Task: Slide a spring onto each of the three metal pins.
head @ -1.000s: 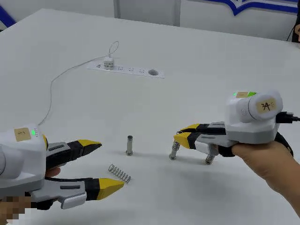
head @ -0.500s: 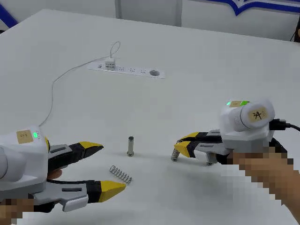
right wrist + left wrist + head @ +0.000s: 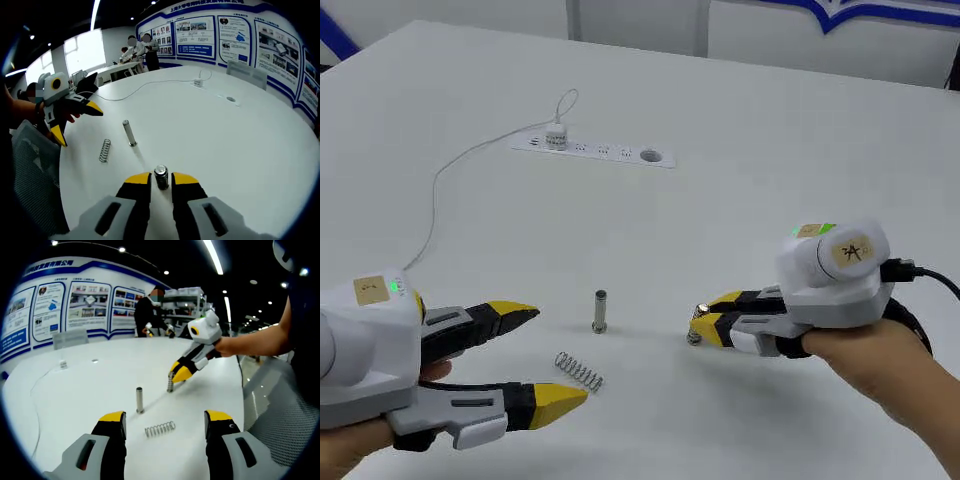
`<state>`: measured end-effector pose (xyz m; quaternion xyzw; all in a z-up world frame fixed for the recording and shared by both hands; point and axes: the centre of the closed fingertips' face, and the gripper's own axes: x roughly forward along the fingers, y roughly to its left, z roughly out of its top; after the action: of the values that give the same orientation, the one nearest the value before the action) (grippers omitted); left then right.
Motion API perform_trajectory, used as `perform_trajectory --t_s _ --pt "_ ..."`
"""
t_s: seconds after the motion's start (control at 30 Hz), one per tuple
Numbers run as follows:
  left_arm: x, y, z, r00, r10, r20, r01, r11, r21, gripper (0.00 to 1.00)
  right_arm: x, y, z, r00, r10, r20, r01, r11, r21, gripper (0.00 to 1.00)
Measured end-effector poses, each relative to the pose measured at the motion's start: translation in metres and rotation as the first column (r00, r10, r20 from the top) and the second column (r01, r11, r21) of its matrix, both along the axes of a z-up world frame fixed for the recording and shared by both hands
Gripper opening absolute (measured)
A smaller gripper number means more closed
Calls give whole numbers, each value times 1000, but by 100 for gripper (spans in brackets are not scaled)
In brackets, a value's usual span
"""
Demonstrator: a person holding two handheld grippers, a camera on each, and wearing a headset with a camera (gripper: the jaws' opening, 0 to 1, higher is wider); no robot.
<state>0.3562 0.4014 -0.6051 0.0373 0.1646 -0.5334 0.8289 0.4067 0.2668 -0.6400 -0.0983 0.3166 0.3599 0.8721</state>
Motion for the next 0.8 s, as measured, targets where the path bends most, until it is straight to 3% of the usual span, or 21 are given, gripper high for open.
perform_trajectory --t_s 0.33,0.8 --pt "1 0 2 1000 1 5 -1 1000 -6 65 -13 -7 -1 1000 -17 -11 17 1000 -11 19" --pt "1 0 6 1000 -1 17 1 1000 -12 65 -43 6 0 999 19 -29 -20 1000 -23 20"
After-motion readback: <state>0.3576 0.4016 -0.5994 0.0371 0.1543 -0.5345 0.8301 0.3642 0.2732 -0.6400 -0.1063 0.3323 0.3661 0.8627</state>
